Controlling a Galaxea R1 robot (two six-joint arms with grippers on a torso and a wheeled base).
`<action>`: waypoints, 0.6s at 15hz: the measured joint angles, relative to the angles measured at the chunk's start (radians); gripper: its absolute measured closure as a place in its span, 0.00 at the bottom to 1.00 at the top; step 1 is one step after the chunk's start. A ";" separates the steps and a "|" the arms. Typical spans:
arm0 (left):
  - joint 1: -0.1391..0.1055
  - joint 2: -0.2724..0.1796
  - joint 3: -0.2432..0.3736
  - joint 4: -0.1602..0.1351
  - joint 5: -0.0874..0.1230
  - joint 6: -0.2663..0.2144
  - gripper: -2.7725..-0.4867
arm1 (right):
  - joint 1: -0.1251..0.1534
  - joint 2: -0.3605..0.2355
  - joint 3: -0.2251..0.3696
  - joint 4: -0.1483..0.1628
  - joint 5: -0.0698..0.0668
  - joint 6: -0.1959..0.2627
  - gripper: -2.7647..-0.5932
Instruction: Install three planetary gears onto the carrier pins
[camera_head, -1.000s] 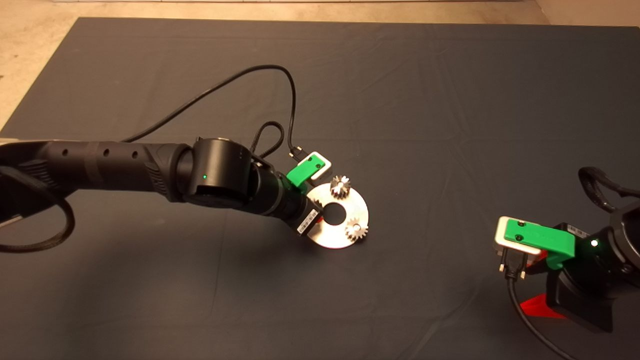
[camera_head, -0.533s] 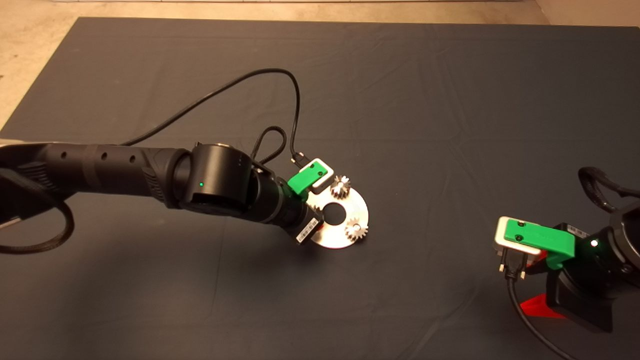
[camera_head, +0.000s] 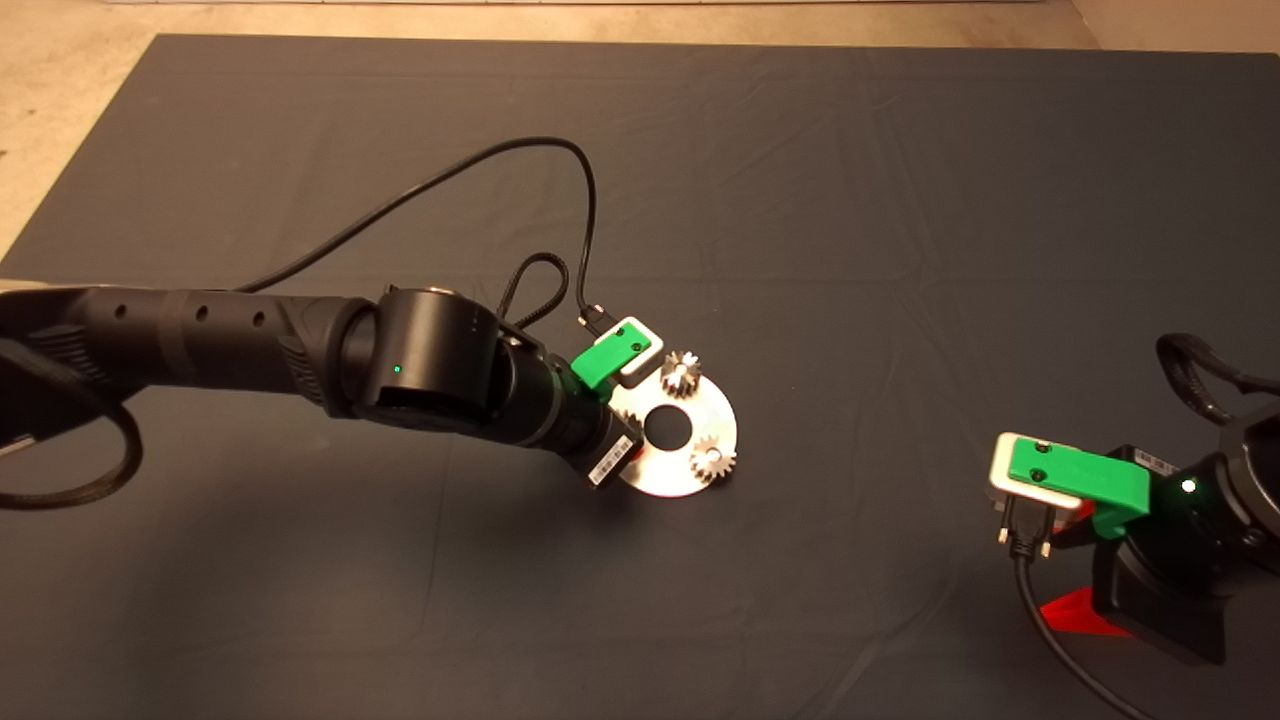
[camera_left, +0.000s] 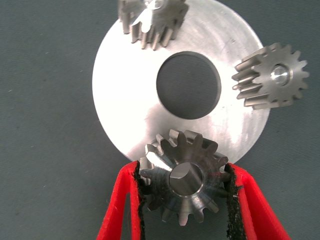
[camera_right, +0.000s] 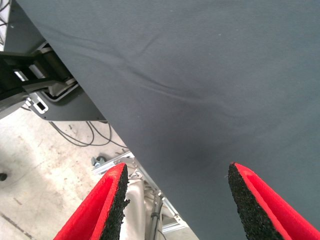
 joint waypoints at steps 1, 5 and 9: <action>0.000 -0.007 0.000 0.000 0.001 0.000 0.91 | 0.003 0.000 0.000 0.000 0.001 0.000 0.60; 0.000 -0.011 0.000 0.000 0.000 0.000 0.91 | 0.008 0.000 0.000 0.000 0.001 0.000 0.60; 0.000 -0.010 0.000 0.000 -0.001 0.000 0.91 | 0.008 0.000 0.000 0.000 0.001 0.000 0.60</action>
